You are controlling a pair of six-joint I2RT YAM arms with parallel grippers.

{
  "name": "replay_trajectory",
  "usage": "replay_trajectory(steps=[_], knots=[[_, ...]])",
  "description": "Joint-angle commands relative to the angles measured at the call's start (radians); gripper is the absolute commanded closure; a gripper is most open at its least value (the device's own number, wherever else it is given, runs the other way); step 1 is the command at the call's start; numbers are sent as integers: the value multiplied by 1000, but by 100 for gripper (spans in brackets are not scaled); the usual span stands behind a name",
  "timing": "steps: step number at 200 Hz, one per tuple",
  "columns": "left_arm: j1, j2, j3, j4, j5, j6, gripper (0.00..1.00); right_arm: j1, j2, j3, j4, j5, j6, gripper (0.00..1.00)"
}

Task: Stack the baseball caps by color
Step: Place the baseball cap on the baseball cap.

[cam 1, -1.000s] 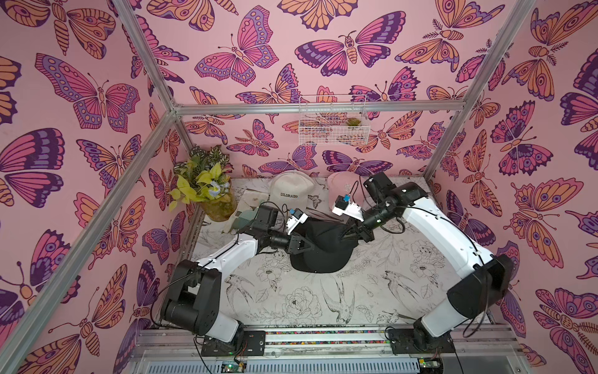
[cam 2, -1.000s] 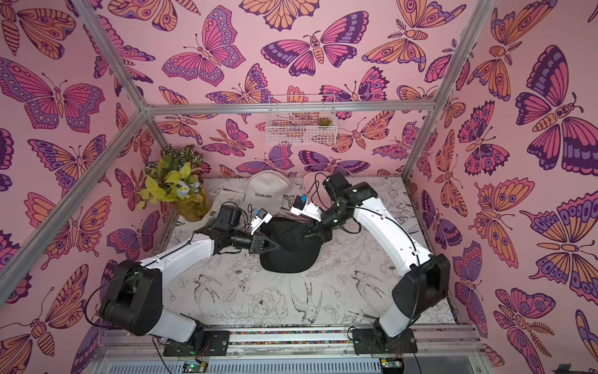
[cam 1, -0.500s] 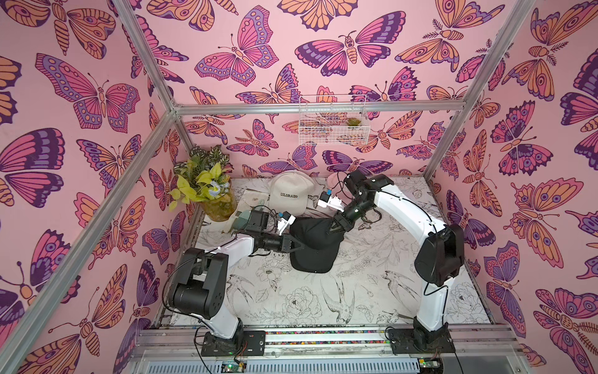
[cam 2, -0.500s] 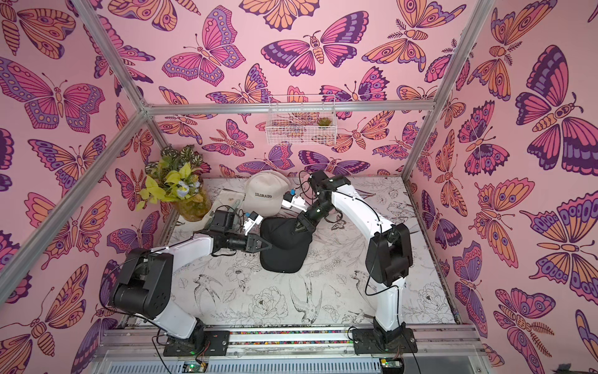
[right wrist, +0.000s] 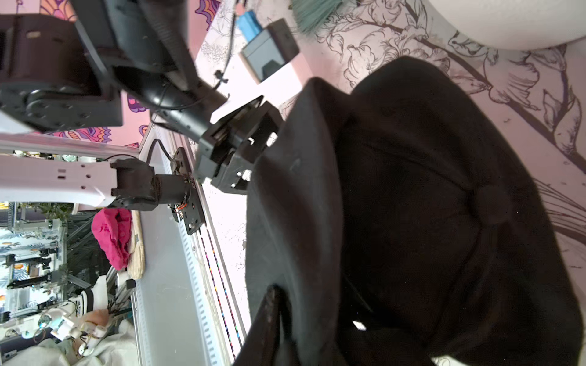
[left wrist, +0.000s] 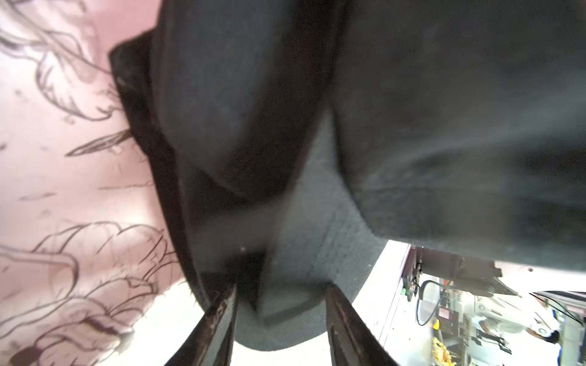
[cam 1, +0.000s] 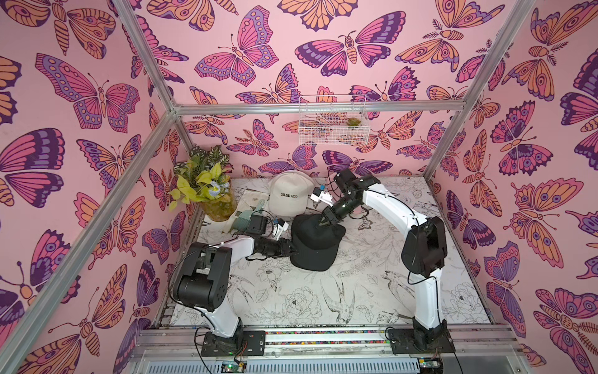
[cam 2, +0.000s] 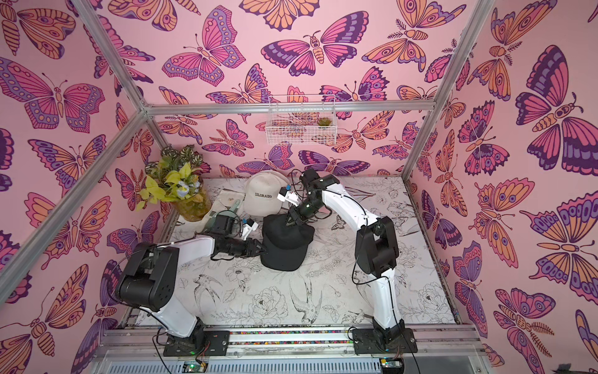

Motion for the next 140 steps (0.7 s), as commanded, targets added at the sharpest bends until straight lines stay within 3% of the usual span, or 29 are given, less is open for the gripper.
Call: replay_trajectory(steps=[1, 37, 49, 66, 96, 125, 134, 140], knots=[[3, -17, -21, -4, -13, -3, 46, 10, 23, 27, 37, 7, -13, 84], [3, -17, -23, 1, -4, -4, 26, 11, 87, 70, -35, 1, -130, 81], [3, -24, -26, 1, -7, -2, 30, 9, 99, 68, -31, 21, -143, 81], [2, -20, -22, 0, 6, -10, 48, 9, 116, 70, -13, 41, -150, 79], [-4, -8, -24, 0, 6, -26, 42, 9, 128, 60, 35, 42, -173, 70], [-6, -23, -26, -1, 7, -55, 41, 9, 82, 26, 163, 139, -67, 42], [-6, -37, -25, 0, -10, -67, 39, 8, 37, -12, 238, 221, -11, 32], [-6, -48, -25, 0, -27, -78, 38, 8, 1, -48, 298, 270, 26, 21]])
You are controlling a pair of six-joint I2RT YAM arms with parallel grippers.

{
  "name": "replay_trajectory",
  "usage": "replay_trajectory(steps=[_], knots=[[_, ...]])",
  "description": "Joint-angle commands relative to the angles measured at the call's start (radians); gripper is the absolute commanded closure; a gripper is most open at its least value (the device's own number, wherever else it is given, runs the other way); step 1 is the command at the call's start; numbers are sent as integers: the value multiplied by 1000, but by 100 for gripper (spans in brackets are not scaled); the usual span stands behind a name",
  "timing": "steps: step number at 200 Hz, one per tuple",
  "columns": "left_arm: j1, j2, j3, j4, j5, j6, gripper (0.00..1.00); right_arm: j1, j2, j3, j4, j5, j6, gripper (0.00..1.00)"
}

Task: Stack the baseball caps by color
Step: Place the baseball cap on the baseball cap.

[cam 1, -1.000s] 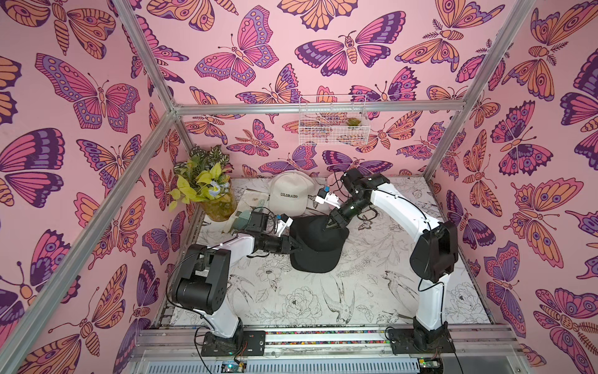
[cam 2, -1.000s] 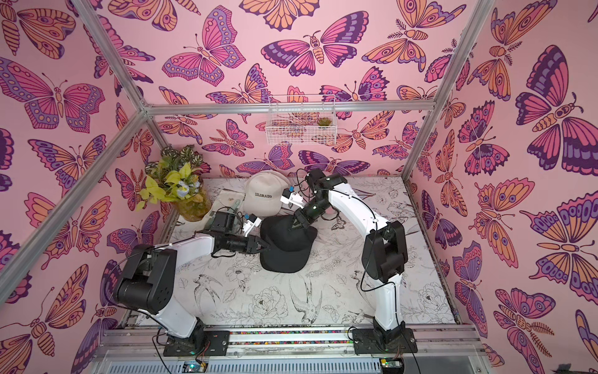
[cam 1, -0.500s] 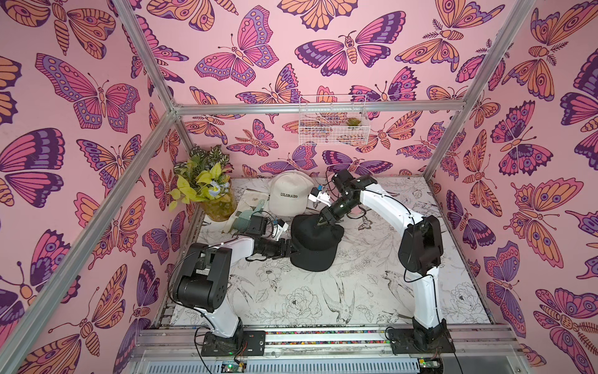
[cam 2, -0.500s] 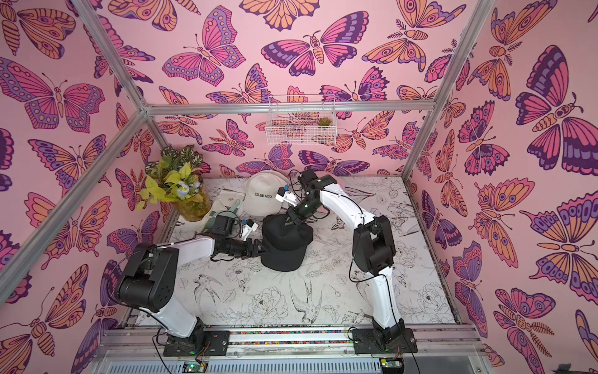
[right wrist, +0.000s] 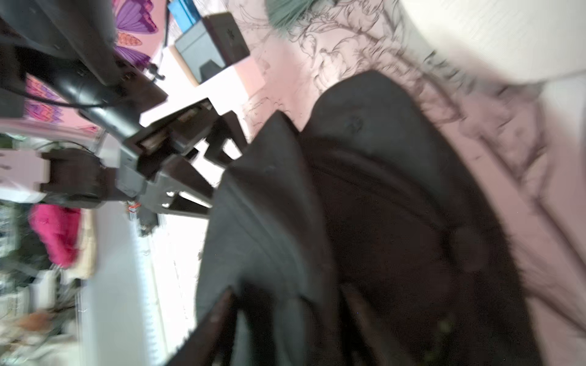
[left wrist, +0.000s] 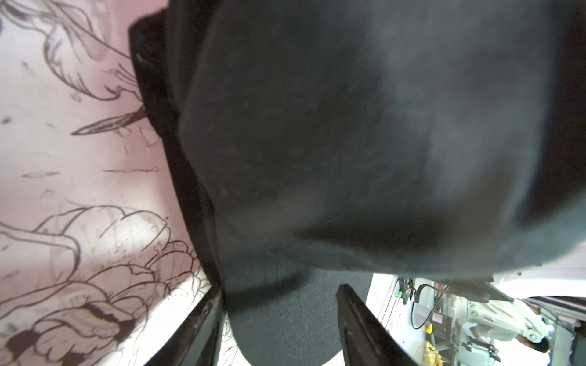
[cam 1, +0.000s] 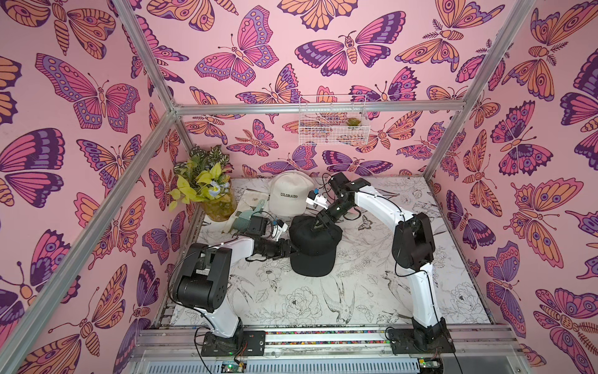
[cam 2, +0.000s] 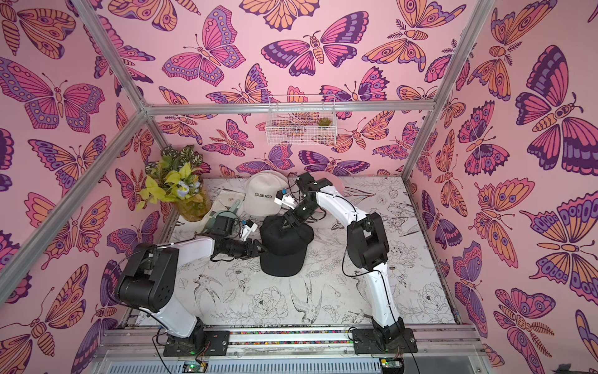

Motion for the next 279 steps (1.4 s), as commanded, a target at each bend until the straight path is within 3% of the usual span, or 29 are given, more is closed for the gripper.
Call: replay_trajectory(steps=[1, 11, 35, 72, 97, 107, 133, 163, 191, 230, 254, 279], knots=[[-5, -46, -17, -1, -26, -35, 38, 5, -110, -79, 203, 195, 125, 19], [-5, -67, -16, -1, -55, -51, 35, 3, -184, -162, 301, 282, 176, 0], [-5, -99, -14, -2, -90, -68, 35, -10, -399, -421, 513, 441, 293, 1], [-5, -72, 2, -4, -66, -66, 50, -12, -746, -946, 815, 394, 397, 1], [-6, -47, 20, -26, -68, -54, 54, -12, -904, -1212, 899, 565, 524, 6], [-6, -43, 23, -28, -62, -52, 55, -11, -945, -1273, 913, 563, 541, 11], [-6, -40, 28, -36, -54, -57, 56, 2, -950, -1305, 875, 375, 544, 27], [-8, -34, 24, -39, -51, -57, 61, 56, -842, -1334, 992, 286, 579, 42], [-9, -27, 19, -38, -22, -59, 63, 69, -723, -1328, 1150, 231, 622, 39], [-13, 9, 20, -41, -17, -60, 56, 69, -588, -1264, 1222, 223, 625, 33], [-12, -13, 21, -40, 17, -69, 68, 69, -591, -1262, 1290, 189, 670, 40], [-15, -84, 27, -41, 39, -89, 73, 67, -637, -1238, 1248, 185, 686, 44]])
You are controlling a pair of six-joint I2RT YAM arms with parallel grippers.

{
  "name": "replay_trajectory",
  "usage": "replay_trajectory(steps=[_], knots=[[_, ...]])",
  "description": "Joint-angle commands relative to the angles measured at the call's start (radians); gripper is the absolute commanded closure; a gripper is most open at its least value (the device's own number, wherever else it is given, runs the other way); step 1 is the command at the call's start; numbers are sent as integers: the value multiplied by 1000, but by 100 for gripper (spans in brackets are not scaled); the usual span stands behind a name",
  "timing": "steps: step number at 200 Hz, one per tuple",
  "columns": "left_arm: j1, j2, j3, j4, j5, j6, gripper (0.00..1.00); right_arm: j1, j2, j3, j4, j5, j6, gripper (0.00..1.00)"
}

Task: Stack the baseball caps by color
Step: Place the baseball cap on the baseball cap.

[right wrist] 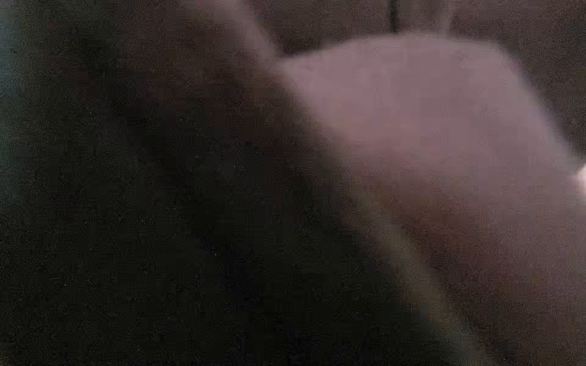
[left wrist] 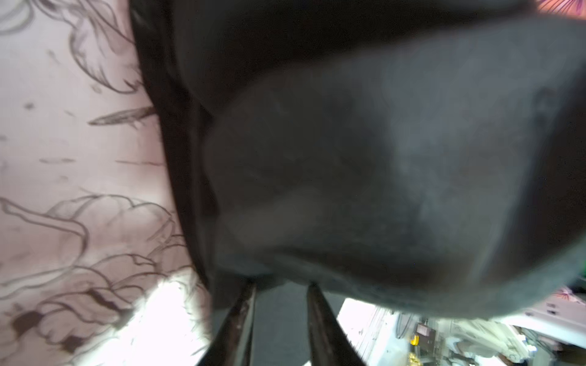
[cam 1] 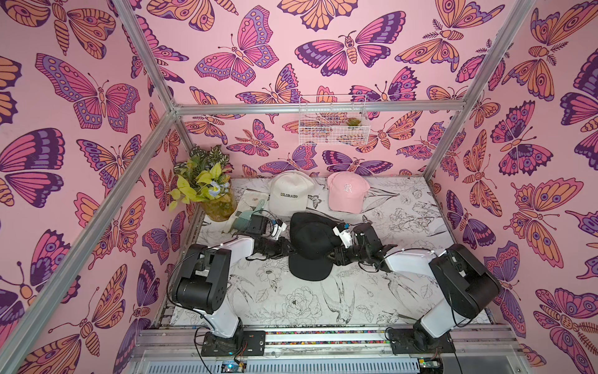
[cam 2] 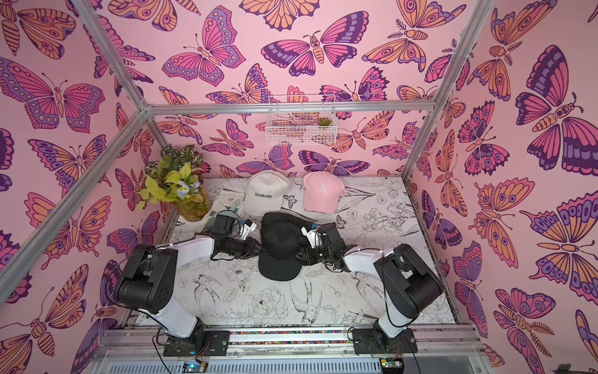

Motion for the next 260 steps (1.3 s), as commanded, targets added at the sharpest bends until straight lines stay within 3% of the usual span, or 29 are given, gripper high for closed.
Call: replay_trajectory(steps=[1, 53, 119, 146, 194, 218, 260], knots=[[-8, -68, 14, -20, 54, -11, 73, 4, -47, 52, 30, -31, 35, 44], [-15, -68, 81, -20, 77, -38, 72, -25, -61, 140, -60, -34, 65, 43], [-83, 109, 213, -19, 57, -21, 69, -80, 109, 159, -136, 76, 25, 42], [-106, 191, 236, -21, 5, -7, 69, -80, 174, 120, -94, 137, 80, 42], [-116, 264, 255, -36, -14, -2, 68, -80, 204, 147, -179, 210, 125, 42], [-117, 182, 226, -53, -40, -4, 57, -80, 143, 144, -214, 243, 116, 41], [-103, -63, 148, -83, -208, -35, 16, -100, 35, 151, -231, 177, 52, 26]])
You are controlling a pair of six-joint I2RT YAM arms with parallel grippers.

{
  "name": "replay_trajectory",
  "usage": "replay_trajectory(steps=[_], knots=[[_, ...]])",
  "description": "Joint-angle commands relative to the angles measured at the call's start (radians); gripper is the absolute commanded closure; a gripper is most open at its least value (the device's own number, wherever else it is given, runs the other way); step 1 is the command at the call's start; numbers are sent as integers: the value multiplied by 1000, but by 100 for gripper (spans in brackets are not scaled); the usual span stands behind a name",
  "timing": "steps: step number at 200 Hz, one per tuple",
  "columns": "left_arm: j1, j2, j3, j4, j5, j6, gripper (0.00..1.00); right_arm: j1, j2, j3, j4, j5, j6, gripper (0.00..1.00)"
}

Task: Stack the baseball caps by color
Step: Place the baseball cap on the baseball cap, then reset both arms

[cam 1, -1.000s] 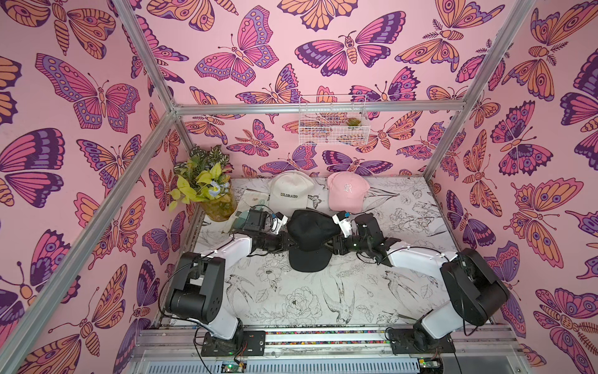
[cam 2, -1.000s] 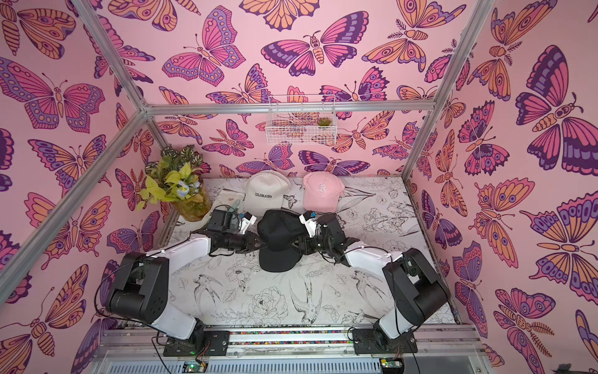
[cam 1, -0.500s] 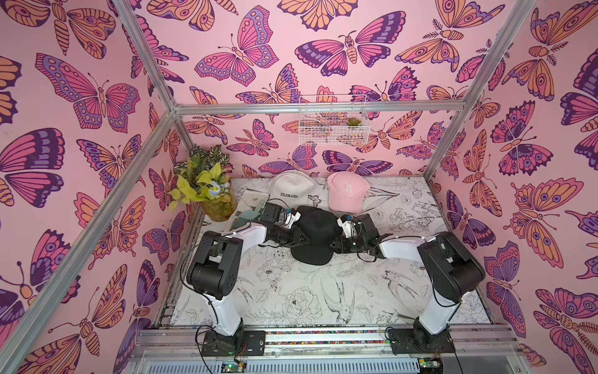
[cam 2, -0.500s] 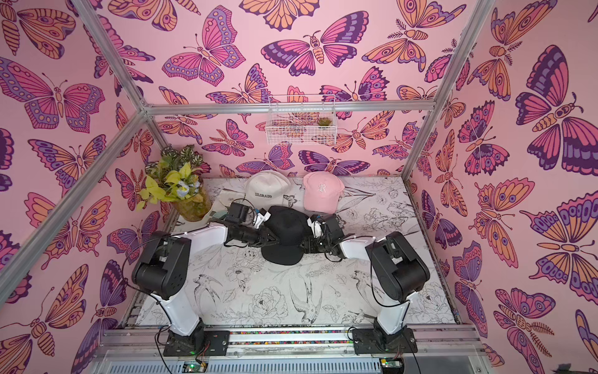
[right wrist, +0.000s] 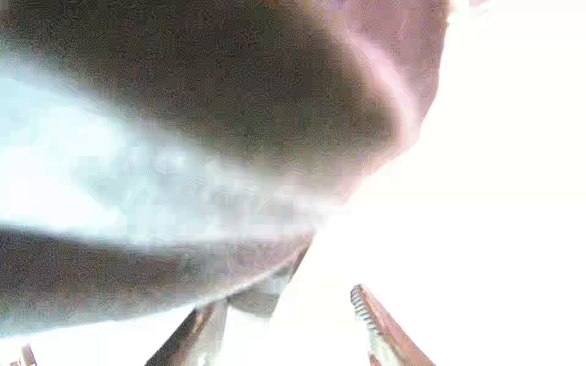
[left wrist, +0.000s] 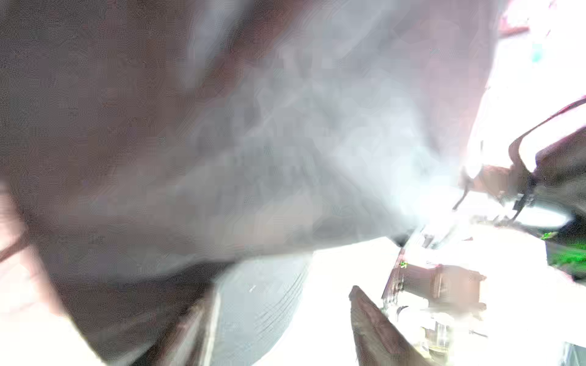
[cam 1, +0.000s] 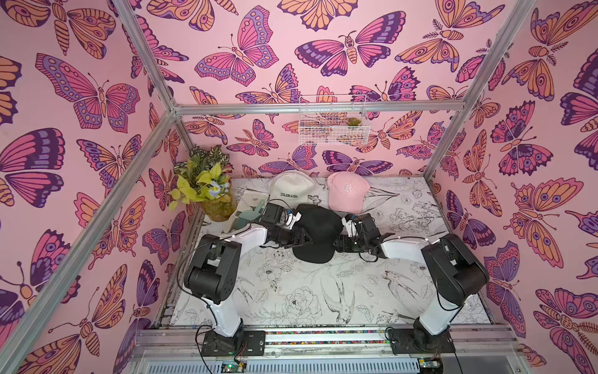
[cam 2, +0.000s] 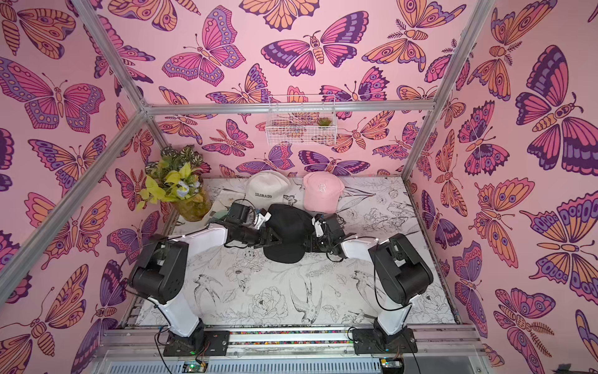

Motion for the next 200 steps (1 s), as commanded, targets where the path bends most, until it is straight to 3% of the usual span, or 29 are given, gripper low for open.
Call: replay_trajectory(steps=[1, 39, 75, 83, 107, 137, 174, 200], knots=[[14, -134, -51, -44, -150, -8, 16, -20, -70, 0, -60, -15, -40, 26], [71, -340, -121, -50, -464, -34, 0, -92, -237, -29, -79, 32, -82, 17], [161, -492, -213, 26, -874, 35, 0, -219, -390, -83, -81, 322, -80, 0], [185, -509, -247, 81, -956, 57, 0, -264, -421, -114, -44, 369, -76, 1], [258, -527, -335, 236, -1065, 129, 0, -381, -480, -184, 36, 499, -121, 1], [331, -479, -397, 351, -1025, 223, 0, -461, -476, -223, 70, 614, -248, 1], [410, -343, -479, 567, -735, 267, 0, -524, -441, -291, 164, 563, -312, 1], [413, -293, -524, 769, -700, 290, 0, -529, -407, -343, 288, 517, -336, 1]])
